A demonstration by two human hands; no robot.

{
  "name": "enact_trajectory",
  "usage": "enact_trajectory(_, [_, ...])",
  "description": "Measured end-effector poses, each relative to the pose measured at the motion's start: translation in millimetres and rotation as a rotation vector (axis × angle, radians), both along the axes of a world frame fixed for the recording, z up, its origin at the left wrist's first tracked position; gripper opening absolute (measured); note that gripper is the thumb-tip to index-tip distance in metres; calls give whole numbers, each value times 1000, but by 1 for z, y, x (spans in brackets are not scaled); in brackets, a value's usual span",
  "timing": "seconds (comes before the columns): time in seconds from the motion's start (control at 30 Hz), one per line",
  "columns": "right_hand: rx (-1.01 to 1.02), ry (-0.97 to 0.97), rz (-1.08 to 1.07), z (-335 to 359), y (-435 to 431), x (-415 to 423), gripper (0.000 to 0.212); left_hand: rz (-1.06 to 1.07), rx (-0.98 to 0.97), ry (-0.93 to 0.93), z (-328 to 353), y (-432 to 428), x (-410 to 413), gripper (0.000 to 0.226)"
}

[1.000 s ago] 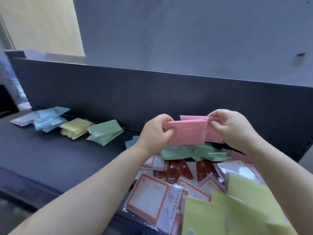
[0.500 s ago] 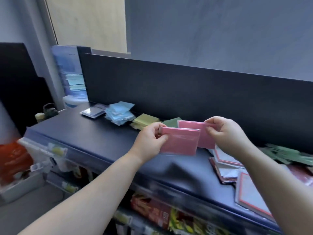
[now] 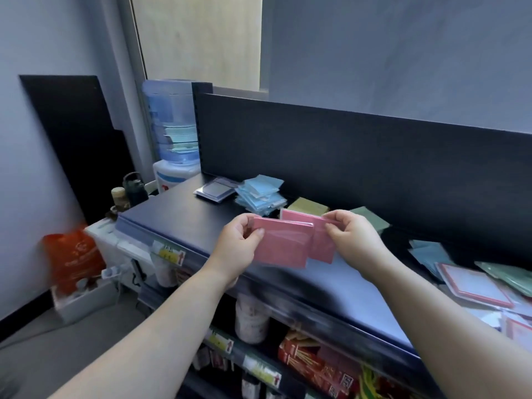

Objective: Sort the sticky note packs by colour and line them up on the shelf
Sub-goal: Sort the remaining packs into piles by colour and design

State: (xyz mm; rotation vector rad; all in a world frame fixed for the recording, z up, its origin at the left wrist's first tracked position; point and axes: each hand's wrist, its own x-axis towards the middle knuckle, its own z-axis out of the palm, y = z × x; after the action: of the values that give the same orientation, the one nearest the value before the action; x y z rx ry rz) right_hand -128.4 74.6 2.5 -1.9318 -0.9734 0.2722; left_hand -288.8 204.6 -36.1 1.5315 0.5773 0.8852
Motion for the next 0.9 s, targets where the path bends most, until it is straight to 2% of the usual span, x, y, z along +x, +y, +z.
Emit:
enact_trajectory(0.33, [-13, 30, 117, -12, 71, -21, 21, 184, 13, 52, 2, 52, -38, 19])
enact_trajectory(0.63, [-57, 93, 76, -27, 153, -47, 19, 85, -64, 74, 1, 149, -54, 18])
enact_trajectory(0.77, [-101, 220, 35, -37, 193, -65, 21, -16, -103, 173, -7, 199, -60, 18])
enact_trajectory(0.9, [-135, 256, 16, -44, 224, -85, 15, -1, 89, 381, -21, 238, -65, 6])
